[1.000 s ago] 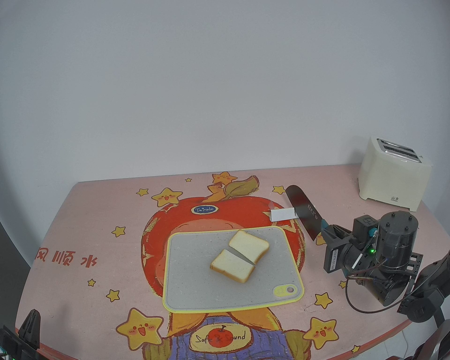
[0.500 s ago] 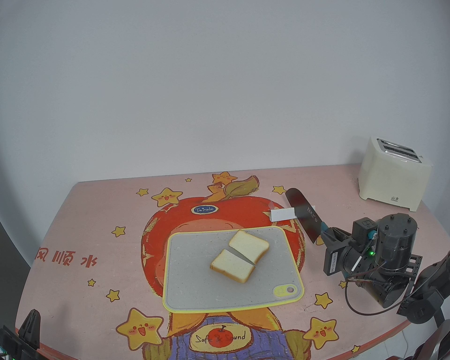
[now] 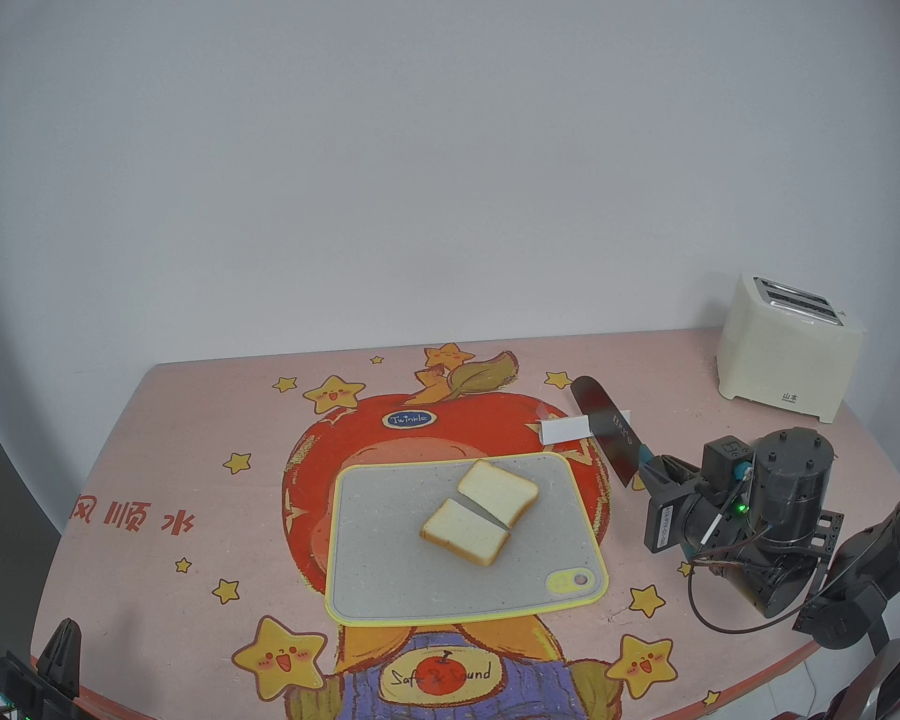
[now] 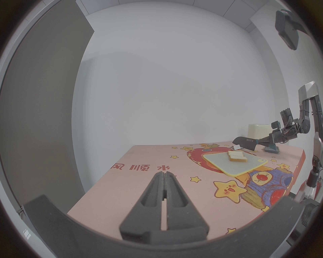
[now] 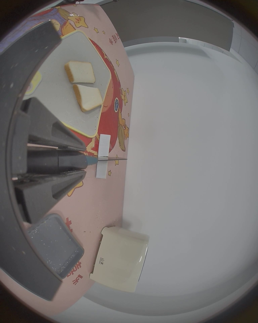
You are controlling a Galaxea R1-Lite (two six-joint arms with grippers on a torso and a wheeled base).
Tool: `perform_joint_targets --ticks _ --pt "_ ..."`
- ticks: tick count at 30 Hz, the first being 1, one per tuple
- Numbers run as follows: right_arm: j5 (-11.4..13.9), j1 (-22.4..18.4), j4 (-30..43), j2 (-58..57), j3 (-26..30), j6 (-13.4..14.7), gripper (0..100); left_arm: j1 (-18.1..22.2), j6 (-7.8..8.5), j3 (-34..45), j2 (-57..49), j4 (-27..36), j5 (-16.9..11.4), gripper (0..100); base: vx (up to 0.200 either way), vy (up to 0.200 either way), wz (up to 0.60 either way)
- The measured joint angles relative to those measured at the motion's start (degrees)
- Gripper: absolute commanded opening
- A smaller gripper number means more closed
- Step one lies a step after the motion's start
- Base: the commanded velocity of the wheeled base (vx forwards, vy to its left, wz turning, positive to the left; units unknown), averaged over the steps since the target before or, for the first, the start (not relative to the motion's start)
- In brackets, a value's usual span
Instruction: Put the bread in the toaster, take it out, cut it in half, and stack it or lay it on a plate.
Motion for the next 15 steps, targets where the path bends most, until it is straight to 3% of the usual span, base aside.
perform_joint_targets --ticks 15 --pt "0.0 0.8 -0.2 1.1 0.6 0.2 0 0.0 0.0 0.0 0.0 0.0 0.0 0 0.0 0.0 0.0"
